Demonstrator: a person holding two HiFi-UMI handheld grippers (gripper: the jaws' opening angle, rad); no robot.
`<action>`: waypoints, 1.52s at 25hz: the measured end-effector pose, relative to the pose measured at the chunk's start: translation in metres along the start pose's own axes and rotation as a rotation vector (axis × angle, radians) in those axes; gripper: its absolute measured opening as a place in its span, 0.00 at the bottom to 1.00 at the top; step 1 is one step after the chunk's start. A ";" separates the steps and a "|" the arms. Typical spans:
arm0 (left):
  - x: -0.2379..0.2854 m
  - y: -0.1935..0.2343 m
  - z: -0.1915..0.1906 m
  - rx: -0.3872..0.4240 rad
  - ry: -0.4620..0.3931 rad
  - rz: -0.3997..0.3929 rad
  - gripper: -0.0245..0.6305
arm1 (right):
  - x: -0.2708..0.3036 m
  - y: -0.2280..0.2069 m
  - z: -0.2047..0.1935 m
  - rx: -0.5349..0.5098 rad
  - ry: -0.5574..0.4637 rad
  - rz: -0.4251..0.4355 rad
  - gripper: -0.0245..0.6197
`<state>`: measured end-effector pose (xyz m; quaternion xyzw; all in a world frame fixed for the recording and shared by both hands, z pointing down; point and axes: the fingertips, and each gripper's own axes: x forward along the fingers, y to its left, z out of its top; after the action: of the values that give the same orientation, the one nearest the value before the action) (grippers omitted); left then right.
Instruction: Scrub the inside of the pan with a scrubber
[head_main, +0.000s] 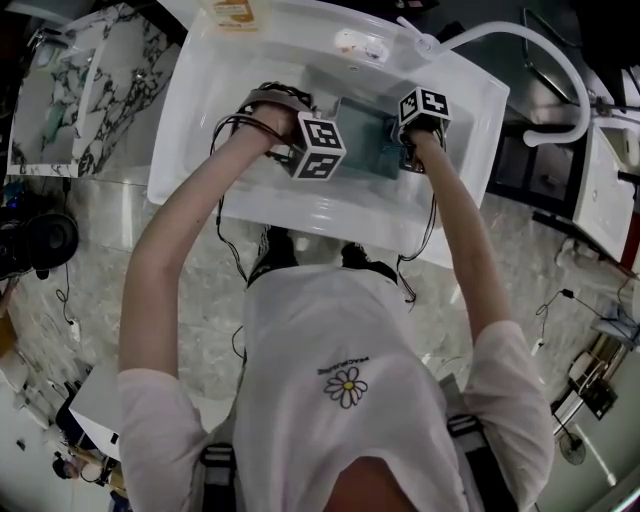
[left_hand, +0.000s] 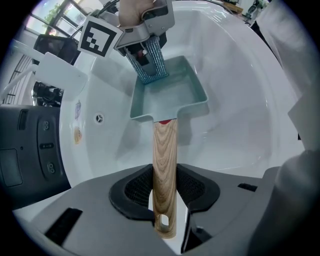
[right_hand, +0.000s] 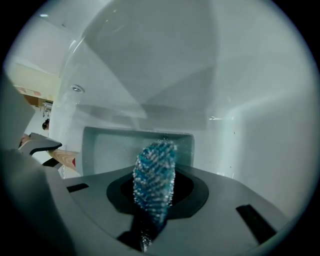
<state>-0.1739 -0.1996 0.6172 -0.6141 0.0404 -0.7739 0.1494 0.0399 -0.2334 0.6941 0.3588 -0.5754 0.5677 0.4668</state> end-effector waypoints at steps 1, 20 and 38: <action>0.000 0.000 0.000 0.000 0.000 0.000 0.25 | 0.000 0.001 0.000 -0.001 0.000 0.002 0.13; -0.002 0.000 -0.001 -0.004 -0.009 0.005 0.25 | -0.008 0.108 0.010 0.004 -0.061 0.287 0.13; 0.000 -0.001 -0.002 -0.001 -0.009 0.010 0.25 | -0.028 0.125 0.004 -0.026 -0.081 0.374 0.13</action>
<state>-0.1755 -0.1990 0.6168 -0.6173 0.0432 -0.7704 0.1534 -0.0696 -0.2286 0.6284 0.2621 -0.6577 0.6223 0.3340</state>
